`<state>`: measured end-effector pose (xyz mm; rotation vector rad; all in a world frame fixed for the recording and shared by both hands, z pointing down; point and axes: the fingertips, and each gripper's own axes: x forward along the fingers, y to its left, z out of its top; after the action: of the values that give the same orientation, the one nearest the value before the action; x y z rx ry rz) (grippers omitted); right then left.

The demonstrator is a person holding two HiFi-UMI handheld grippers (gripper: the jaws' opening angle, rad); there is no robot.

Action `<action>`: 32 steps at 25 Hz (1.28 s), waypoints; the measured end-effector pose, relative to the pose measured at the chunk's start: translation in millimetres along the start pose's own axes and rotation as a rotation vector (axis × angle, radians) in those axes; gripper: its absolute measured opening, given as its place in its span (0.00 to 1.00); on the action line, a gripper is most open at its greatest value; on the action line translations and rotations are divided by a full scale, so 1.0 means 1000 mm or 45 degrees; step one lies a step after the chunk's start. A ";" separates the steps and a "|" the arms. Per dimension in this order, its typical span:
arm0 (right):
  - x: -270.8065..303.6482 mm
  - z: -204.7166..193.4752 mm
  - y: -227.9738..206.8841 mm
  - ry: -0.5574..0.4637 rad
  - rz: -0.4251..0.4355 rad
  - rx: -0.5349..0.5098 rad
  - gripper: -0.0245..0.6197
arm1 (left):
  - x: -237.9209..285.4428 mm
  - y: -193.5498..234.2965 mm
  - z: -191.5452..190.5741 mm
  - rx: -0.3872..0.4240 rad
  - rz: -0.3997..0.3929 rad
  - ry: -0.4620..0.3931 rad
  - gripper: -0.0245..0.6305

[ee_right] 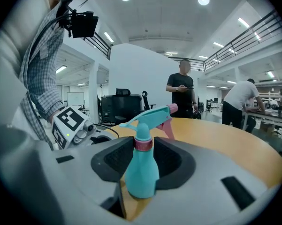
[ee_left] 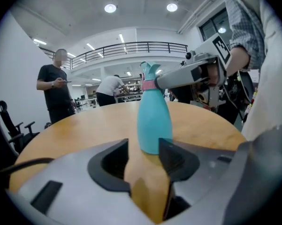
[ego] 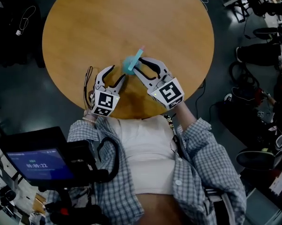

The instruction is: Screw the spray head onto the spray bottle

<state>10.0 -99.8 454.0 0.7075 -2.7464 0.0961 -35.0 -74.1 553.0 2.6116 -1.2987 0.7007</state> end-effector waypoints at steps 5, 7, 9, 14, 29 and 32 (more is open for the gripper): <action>-0.010 -0.016 -0.008 0.026 -0.034 0.056 0.23 | -0.025 0.011 -0.012 -0.163 0.075 0.016 0.04; -0.018 -0.030 -0.010 0.050 -0.061 0.110 0.23 | -0.029 0.008 -0.015 -0.227 0.064 0.013 0.04; -0.026 -0.046 -0.010 0.085 -0.089 0.171 0.23 | -0.030 0.001 -0.018 -0.238 0.049 0.019 0.04; -0.042 -0.088 -0.003 0.221 -0.185 0.260 0.08 | -0.028 -0.013 -0.018 -0.218 -0.015 0.022 0.04; -0.044 -0.102 0.009 0.215 -0.234 0.325 0.03 | -0.030 -0.005 -0.013 -0.219 -0.057 -0.007 0.04; -0.043 -0.102 0.009 0.212 -0.229 0.330 0.03 | -0.030 -0.004 -0.013 -0.223 -0.052 -0.008 0.04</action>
<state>69.5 -57.9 537.6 0.9640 -2.5236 0.4562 -51.7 -45.7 550.9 2.4943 -1.2441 0.5462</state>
